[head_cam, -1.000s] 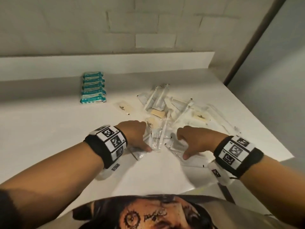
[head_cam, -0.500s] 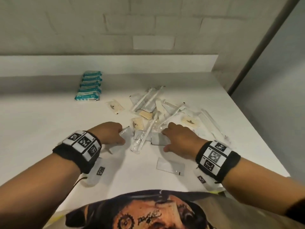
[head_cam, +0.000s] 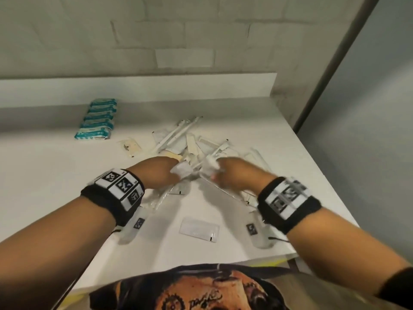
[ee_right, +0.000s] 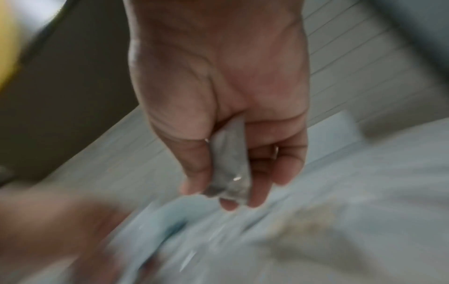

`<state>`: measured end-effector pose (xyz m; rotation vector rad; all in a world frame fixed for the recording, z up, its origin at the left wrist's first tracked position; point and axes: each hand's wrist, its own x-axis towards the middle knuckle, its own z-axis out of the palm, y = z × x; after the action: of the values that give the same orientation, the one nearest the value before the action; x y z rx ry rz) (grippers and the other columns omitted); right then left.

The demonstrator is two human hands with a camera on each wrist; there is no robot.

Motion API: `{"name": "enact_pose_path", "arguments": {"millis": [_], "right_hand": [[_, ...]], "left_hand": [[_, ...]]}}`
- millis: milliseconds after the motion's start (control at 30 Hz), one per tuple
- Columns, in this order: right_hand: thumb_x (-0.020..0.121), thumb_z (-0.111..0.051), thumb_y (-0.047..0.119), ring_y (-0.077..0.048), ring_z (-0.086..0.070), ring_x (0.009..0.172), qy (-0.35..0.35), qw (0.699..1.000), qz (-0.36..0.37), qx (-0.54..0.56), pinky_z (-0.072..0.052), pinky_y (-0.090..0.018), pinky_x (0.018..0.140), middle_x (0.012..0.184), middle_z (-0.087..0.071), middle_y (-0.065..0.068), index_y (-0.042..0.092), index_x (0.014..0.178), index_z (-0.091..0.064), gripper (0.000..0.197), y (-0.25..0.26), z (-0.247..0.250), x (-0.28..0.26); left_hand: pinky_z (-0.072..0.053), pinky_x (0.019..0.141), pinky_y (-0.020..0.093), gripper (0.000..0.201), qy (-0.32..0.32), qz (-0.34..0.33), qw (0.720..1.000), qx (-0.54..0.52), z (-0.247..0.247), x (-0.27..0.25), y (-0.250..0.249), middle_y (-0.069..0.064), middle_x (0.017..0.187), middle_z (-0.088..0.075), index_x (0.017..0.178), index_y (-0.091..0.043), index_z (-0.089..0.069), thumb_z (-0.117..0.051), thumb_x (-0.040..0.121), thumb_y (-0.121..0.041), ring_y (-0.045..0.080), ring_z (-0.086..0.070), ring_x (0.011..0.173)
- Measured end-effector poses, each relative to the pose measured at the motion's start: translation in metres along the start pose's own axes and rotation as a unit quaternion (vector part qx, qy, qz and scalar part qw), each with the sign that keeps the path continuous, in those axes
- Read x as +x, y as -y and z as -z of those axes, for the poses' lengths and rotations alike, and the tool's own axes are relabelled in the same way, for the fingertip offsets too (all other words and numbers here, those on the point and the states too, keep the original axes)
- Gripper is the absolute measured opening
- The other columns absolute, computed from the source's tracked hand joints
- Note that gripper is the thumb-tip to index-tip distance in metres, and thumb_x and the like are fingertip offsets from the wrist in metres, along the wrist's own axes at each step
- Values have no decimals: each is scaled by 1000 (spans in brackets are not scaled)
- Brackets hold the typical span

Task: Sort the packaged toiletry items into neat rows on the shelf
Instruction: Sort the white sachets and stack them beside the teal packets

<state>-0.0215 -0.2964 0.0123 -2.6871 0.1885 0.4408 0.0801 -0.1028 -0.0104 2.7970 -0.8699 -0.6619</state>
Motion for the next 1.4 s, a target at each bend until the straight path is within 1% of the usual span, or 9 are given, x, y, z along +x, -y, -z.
{"name": "enact_pose_path", "arguments": {"millis": [133, 233, 367, 533, 700, 833, 1100, 1233, 1400], "right_hand": [[90, -62, 28, -18, -59, 72, -95, 982, -150, 65, -45, -27, 61, 81, -61, 3, 7, 121, -57, 38, -73, 48, -3], [86, -67, 31, -29, -64, 95, -60, 978, -199, 37, -53, -36, 83, 107, -66, -10, 5, 121, -58, 45, -103, 55, -4], [80, -73, 31, -27, -65, 86, 21, 982, -188, 2, -52, -29, 72, 109, -66, -8, 11, 112, -61, 39, -115, 56, -11], [71, -76, 25, -21, -60, 78, 187, 973, -106, -84, -50, -32, 70, 91, -68, -5, 17, 87, -65, 21, -104, 33, -26], [82, -63, 24, -24, -54, 81, 97, 984, -90, -120, -40, -29, 64, 79, -55, 1, 16, 81, -58, 10, -103, 25, -27], [87, -63, 34, -26, -58, 96, 90, 987, -106, -82, -45, -34, 83, 97, -61, -3, 12, 103, -64, 28, -118, 42, -40], [76, -76, 36, -21, -56, 78, 111, 986, -123, -31, -47, -30, 64, 91, -57, 0, 16, 89, -52, 33, -115, 19, -41], [66, -81, 37, -18, -55, 82, 77, 988, -101, -93, -49, -30, 68, 106, -54, 0, 20, 113, -42, 64, -103, -5, -35], [79, -67, 38, -18, -54, 81, 108, 977, -89, -163, -42, -29, 65, 95, -57, 1, 20, 82, -49, 25, -93, 9, -18]], "left_hand": [[-46, 86, 32, 28, 19, 12, 1000, 10, 3, -2, 7, -1, 118, -62, 116, -24, -58, -53, 91, -33, 18, -56, 100], [-46, 83, 32, 39, -16, 42, 999, 8, 10, 5, 13, 5, 125, -60, 125, -21, -55, -57, 87, -33, 21, -56, 101], [-43, 77, 31, 53, -27, 55, 997, -48, 15, 15, 12, 6, 123, -62, 128, -20, -50, -59, 77, -28, 23, -56, 99], [-48, 84, 35, 22, -44, -80, 995, -36, 10, 21, -30, -3, 107, -65, 106, -31, -65, -47, 93, -31, 17, -59, 95], [-39, 105, 32, 36, 44, -234, 971, 19, -12, 30, -86, -14, 139, -47, 130, -34, -58, -52, 94, -29, 9, -49, 123], [-35, 108, 28, 41, 108, -209, 971, 47, -24, 30, -82, -21, 140, -46, 132, -34, -54, -54, 92, -45, 6, -48, 125], [-49, 88, 36, 19, 100, -145, 979, 105, -3, 22, -51, -15, 96, -65, 94, -39, -69, -54, 85, -46, 7, -59, 94], [-50, 84, 38, 22, 80, -120, 988, 61, -5, 21, -52, -6, 88, -66, 86, -28, -69, -53, 86, -43, 12, -60, 87], [-48, 75, 34, 24, -58, -60, 997, 0, 4, 33, -28, 0, 92, -65, 86, -18, -62, -48, 94, -36, 18, -60, 84]]}}
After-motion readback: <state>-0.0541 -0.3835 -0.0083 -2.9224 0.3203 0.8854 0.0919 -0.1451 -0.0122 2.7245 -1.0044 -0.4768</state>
